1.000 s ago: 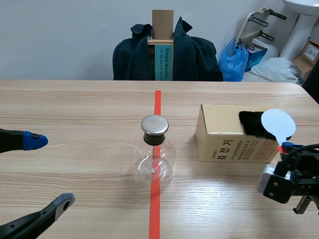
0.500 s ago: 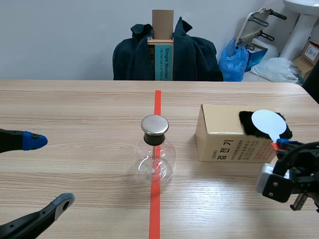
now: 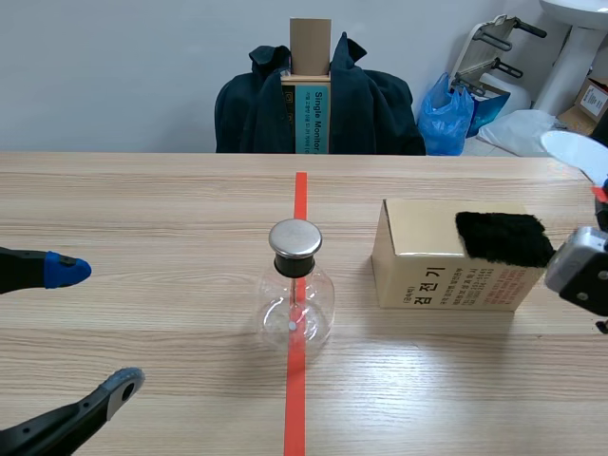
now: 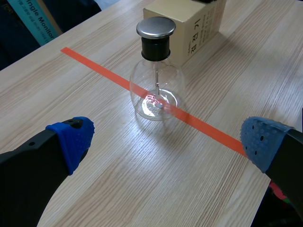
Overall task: Do the electroscope experiment.
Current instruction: 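Rub the plate on the fur, then bring the plate to the electroscope and point at the metal foil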
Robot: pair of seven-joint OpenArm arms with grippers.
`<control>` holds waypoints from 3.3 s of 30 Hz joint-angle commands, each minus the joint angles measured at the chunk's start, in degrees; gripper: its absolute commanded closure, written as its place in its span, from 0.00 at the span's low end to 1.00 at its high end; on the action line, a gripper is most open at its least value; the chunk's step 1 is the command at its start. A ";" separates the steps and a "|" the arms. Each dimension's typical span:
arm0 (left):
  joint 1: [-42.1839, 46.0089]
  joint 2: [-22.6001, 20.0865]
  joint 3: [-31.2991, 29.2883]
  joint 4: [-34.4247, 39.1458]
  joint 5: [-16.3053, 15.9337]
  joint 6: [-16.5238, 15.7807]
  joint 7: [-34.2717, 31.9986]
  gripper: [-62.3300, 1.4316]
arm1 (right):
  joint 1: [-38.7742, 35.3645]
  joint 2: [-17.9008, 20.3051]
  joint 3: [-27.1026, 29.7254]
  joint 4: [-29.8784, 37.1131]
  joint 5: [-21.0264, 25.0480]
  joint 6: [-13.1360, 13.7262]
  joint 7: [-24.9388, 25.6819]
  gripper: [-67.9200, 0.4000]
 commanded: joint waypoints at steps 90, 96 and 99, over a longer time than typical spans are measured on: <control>-47.76 15.08 34.88 -43.74 7.39 -0.33 -1.31 0.93 | 6.21 2.56 -26.45 -2.10 -13.14 0.66 9.07 0.98; -47.76 15.08 34.88 -43.74 7.39 -0.33 -1.31 0.93 | 6.25 2.56 -26.45 -2.10 -15.32 0.61 12.70 0.98; -47.76 15.08 34.88 -43.74 7.39 -0.33 -1.31 0.93 | 6.25 2.54 -26.45 -2.10 -16.15 0.09 14.14 0.98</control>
